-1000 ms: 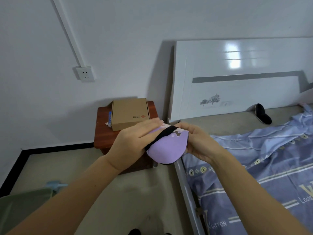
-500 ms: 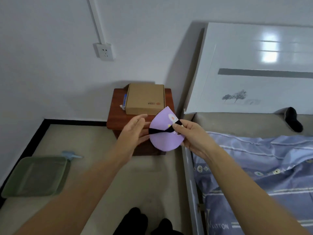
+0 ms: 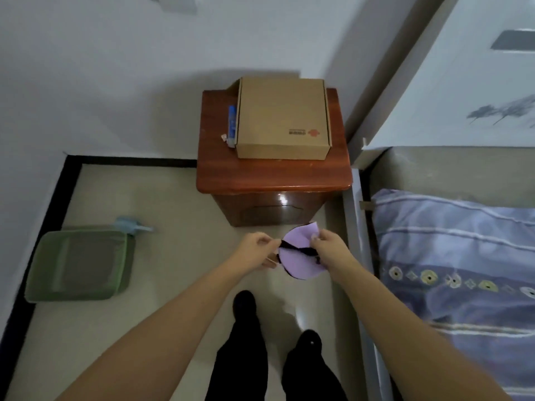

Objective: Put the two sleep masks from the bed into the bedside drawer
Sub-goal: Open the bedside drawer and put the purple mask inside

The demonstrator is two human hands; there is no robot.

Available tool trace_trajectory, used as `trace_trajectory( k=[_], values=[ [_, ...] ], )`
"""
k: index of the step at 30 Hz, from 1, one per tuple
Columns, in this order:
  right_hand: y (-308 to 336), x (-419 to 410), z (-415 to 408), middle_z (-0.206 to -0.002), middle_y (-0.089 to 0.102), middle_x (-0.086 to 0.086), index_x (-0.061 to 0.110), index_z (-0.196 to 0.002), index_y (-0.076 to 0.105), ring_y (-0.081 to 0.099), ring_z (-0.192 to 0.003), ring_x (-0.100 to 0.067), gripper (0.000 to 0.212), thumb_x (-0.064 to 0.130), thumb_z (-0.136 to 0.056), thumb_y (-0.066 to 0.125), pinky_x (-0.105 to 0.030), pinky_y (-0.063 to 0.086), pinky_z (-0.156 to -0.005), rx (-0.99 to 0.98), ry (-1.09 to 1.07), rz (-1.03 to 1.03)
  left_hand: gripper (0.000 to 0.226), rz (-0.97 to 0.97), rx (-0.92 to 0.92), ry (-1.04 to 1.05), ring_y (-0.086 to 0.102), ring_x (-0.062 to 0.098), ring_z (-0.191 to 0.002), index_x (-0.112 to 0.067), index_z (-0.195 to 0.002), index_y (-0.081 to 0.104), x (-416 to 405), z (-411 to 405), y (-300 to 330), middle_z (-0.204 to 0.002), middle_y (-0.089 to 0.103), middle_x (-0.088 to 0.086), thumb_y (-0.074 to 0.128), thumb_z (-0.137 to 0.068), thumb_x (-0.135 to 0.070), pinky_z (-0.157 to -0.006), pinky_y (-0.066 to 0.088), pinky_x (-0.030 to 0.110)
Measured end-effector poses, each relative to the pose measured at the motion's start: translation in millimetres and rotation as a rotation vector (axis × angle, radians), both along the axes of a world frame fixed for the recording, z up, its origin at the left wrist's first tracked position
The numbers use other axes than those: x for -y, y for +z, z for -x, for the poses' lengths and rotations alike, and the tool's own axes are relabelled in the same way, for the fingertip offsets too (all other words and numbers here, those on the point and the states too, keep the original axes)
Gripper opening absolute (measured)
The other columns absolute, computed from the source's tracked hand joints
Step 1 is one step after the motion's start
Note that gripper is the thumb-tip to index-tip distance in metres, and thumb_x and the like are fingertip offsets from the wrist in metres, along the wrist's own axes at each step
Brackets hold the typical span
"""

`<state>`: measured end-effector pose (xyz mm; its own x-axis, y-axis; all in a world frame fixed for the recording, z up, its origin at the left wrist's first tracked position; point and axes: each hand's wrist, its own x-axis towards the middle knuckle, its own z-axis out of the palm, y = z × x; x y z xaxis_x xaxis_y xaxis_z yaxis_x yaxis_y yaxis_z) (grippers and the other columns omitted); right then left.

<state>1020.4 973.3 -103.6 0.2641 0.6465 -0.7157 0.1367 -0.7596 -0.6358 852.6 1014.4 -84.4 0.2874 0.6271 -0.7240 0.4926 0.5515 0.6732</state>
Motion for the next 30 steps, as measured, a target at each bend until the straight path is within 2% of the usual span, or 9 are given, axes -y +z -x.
trace_trajectory(
  k=[4, 7, 9, 13, 16, 20, 22, 26, 30],
  values=[
    [-76.0, -35.9, -37.4, -0.108, 0.056, -0.013, 0.005, -0.125, 0.046, 0.054, -0.1, -0.026, 0.035, 0.02, -0.095, 0.037, -0.038, 0.046, -0.083, 0.126, -0.013, 0.076, 0.014, 0.075, -0.155, 0.227, 0.057, 0.017, -0.07, -0.009, -0.107, 0.049, -62.0, 31.8, -89.3, -0.089, 0.061, 0.01, 0.046, -0.096, -0.018, -0.061, 0.048, 0.026],
    [-121.0, -66.7, -72.1, -0.134, 0.047, -0.018, 0.008, -0.139, 0.026, 0.047, -0.123, -0.032, 0.049, 0.019, -0.094, 0.042, -0.045, 0.042, -0.1, 0.201, -0.004, 0.049, 0.058, -0.036, -0.247, 0.448, 0.053, 0.034, -0.118, -0.009, -0.143, 0.026, -102.9, 47.6, -146.3, -0.136, 0.049, 0.018, 0.05, -0.091, -0.011, -0.104, 0.044, 0.044],
    [-148.2, -87.0, -90.4, -0.138, 0.043, -0.018, 0.008, -0.142, 0.019, 0.043, -0.127, -0.032, 0.056, 0.011, -0.093, 0.045, -0.038, 0.038, -0.098, 0.249, 0.01, -0.082, 0.066, -0.224, -0.231, 0.538, 0.041, 0.029, -0.132, -0.011, -0.146, 0.02, -121.7, 44.0, -174.9, -0.147, 0.038, 0.013, 0.052, -0.089, -0.007, -0.113, 0.033, 0.039],
    [-184.5, -111.8, -104.2, -0.135, 0.043, -0.018, 0.004, -0.14, 0.017, 0.046, -0.118, -0.029, 0.058, -0.006, -0.088, 0.04, -0.035, 0.039, -0.093, 0.269, -0.062, -0.236, 0.06, -0.412, -0.235, 0.667, 0.043, 0.024, -0.128, -0.007, -0.14, 0.028, -142.9, 32.9, -210.6, -0.143, 0.043, 0.012, 0.049, -0.084, 0.003, -0.097, 0.031, 0.018],
    [-198.8, -118.1, -101.6, -0.116, 0.048, -0.01, 0.005, -0.138, 0.021, 0.047, -0.101, -0.023, 0.055, -0.006, -0.086, 0.036, -0.035, 0.041, -0.084, 0.282, -0.135, -0.205, 0.052, -0.457, -0.273, 0.732, 0.05, 0.035, -0.118, 0.006, -0.133, 0.035, -147.0, 34.9, -221.1, -0.129, 0.051, 0.027, 0.043, -0.082, 0.009, -0.085, 0.039, 0.012],
    [-206.9, -124.4, -116.9, -0.081, 0.044, -0.002, -0.003, -0.126, 0.03, 0.045, -0.09, -0.024, 0.04, -0.007, -0.087, 0.035, -0.038, 0.042, -0.081, 0.358, -0.052, -0.129, 0.04, -0.467, -0.319, 0.599, 0.044, 0.056, -0.102, 0.017, -0.112, 0.042, -152.1, 43.5, -222.5, -0.105, 0.048, 0.043, 0.039, -0.074, 0.005, -0.074, 0.04, 0.038],
    [-207.2, -127.5, -123.7, -0.077, 0.043, -0.004, 0.008, -0.111, 0.043, 0.044, -0.087, -0.024, 0.029, -0.006, -0.087, 0.039, -0.041, 0.044, -0.084, 0.414, 0.06, -0.06, 0.027, -0.497, -0.45, 0.509, 0.05, 0.052, -0.097, 0.011, -0.102, 0.048, -152.8, 50.2, -222.3, -0.101, 0.053, 0.039, 0.044, -0.076, 0.003, -0.073, 0.043, 0.046],
    [-196.1, -118.0, -126.4, -0.087, 0.057, -0.021, -0.001, -0.122, 0.034, 0.055, -0.089, -0.038, 0.033, 0.0, -0.09, 0.04, -0.049, 0.047, -0.084, 0.487, 0.187, -0.014, 0.02, -0.555, -0.494, 0.457, 0.057, 0.04, -0.087, -0.011, -0.09, 0.045, -143.3, 56.2, -216.8, -0.084, 0.053, 0.02, 0.051, -0.075, 0.0, -0.069, 0.037, 0.033],
    [-179.5, -90.7, -121.8, -0.097, 0.06, -0.033, -0.004, -0.126, 0.03, 0.059, -0.088, -0.044, 0.037, 0.001, -0.09, 0.04, -0.047, 0.048, -0.075, 0.53, 0.316, -0.048, 0.038, -0.505, -0.41, 0.529, 0.058, 0.028, -0.1, -0.009, -0.115, 0.046, -125.3, 59.2, -212.6, -0.105, 0.06, 0.015, 0.053, -0.078, -0.001, -0.083, 0.042, 0.033]
  ],
)
